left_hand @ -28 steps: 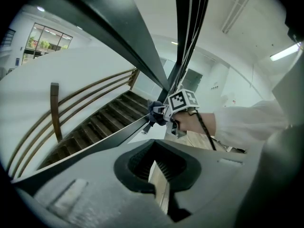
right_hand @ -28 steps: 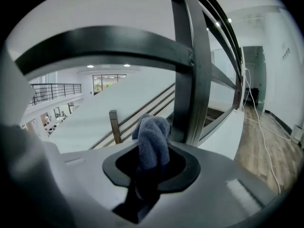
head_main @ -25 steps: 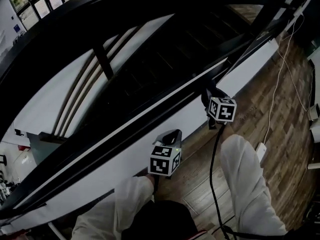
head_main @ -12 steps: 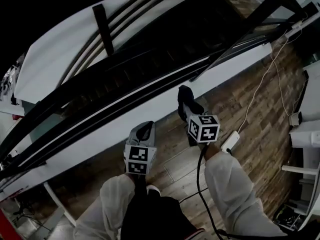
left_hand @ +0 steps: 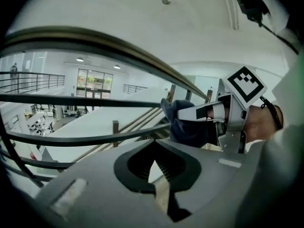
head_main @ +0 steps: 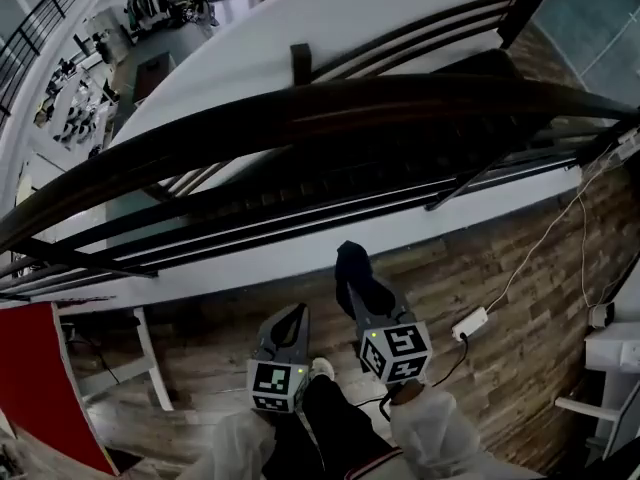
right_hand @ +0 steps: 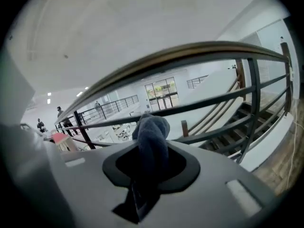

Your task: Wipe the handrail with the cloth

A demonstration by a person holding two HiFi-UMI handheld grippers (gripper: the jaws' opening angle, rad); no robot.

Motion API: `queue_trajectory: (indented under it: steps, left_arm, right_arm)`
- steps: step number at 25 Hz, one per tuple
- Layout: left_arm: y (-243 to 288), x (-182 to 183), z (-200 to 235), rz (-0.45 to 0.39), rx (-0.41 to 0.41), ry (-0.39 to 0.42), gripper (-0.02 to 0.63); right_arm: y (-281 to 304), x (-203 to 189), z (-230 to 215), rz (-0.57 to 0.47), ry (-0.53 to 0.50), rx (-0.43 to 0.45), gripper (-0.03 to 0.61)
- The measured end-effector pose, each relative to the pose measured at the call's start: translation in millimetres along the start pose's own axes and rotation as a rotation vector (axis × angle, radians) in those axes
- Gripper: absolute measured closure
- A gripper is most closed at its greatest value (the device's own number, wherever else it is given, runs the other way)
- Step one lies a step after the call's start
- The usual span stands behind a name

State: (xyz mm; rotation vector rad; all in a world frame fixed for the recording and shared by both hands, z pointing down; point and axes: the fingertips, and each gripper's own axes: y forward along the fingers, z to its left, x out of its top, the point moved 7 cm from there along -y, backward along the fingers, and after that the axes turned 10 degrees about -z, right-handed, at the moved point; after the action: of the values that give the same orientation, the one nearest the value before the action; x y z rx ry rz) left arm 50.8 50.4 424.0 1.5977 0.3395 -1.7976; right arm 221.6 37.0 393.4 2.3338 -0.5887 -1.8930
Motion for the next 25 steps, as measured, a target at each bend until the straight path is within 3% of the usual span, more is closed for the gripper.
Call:
queue_trajectory:
  steps: [3,6,8,13,17,25]
  left_arm:
    - [-76,35,-2,-0.046,0.089,-0.006,0.612]
    - [-147,63,-5,-0.095,0.17,-0.038,0.612]
    - [-192,79,-13,-0.138,0.198,-0.017,0.612]
    - [-312,87,-56,-0.161,0.214,0.086,0.612]
    - [-385,81,-80,-0.176,0.235,0.091,0.612]
    - [-455,121,-135,-0.236,0.228,0.137,0.612]
  right_arm:
    - [-44,35,59,-0.054,-0.031,0.063,0.497]
    - [-88,48,111,-0.071,-0.016,0.13,0.496]
    - [-121,52,141,-0.089,-0.024,0.158,0.495]
    - [-218,41,214,-0.116,-0.044,0.162,0.495]
    - [-279,30,262,-0.137,-0.043,0.176,0.495]
    - [-367,57,303,-0.199,-0.089,0.236,0.495]
